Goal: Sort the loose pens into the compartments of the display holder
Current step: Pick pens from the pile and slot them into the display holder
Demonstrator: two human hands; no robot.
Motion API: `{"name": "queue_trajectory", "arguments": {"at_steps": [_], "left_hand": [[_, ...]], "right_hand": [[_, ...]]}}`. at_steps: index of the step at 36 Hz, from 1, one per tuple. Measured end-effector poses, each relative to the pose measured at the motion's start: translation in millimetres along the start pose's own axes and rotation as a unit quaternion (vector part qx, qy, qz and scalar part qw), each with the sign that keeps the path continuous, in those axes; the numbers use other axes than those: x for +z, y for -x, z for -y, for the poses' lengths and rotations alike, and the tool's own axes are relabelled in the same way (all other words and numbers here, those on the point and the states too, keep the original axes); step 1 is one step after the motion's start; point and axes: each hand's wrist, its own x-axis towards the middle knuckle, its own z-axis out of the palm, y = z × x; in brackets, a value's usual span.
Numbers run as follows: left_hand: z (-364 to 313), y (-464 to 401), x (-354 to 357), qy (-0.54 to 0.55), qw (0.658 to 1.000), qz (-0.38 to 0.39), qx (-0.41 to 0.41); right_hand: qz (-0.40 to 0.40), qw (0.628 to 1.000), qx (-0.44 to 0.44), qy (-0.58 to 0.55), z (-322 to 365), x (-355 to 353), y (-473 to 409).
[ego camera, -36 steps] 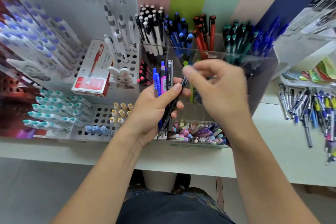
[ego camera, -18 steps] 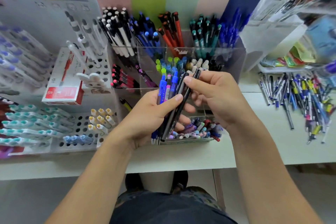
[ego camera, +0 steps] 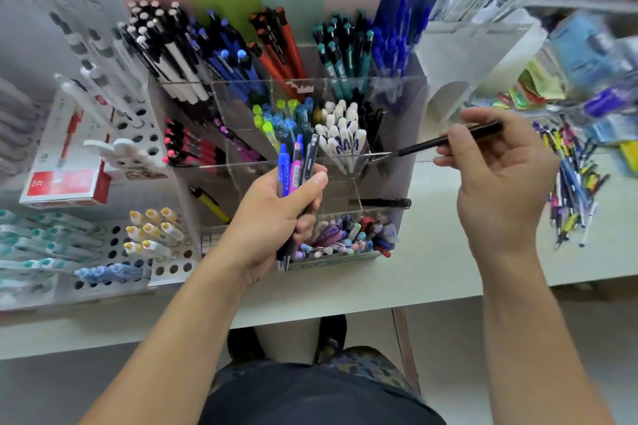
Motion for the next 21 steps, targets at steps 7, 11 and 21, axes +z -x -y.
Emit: {"name": "queue_trajectory", "arguments": {"at_steps": [7, 11, 21], "left_hand": [[-6.2, -8.7, 11.1, 0.031, 0.999, -0.001, 0.005], [-7.9, -3.9, 10.4, 0.101, 0.993, 0.041, -0.036], [-9.5, 11.1, -10.2, 0.129, 0.987, 0.062, -0.067]], "right_hand": [[0.005, 0.984, -0.101, 0.149, 2.3, 15.8, -25.8], [0.128, 0.951, -0.074, 0.272, -9.4, 39.4, -36.1], [0.157, 0.941, -0.036, 0.297, -19.5, 65.9, -33.9]]}}
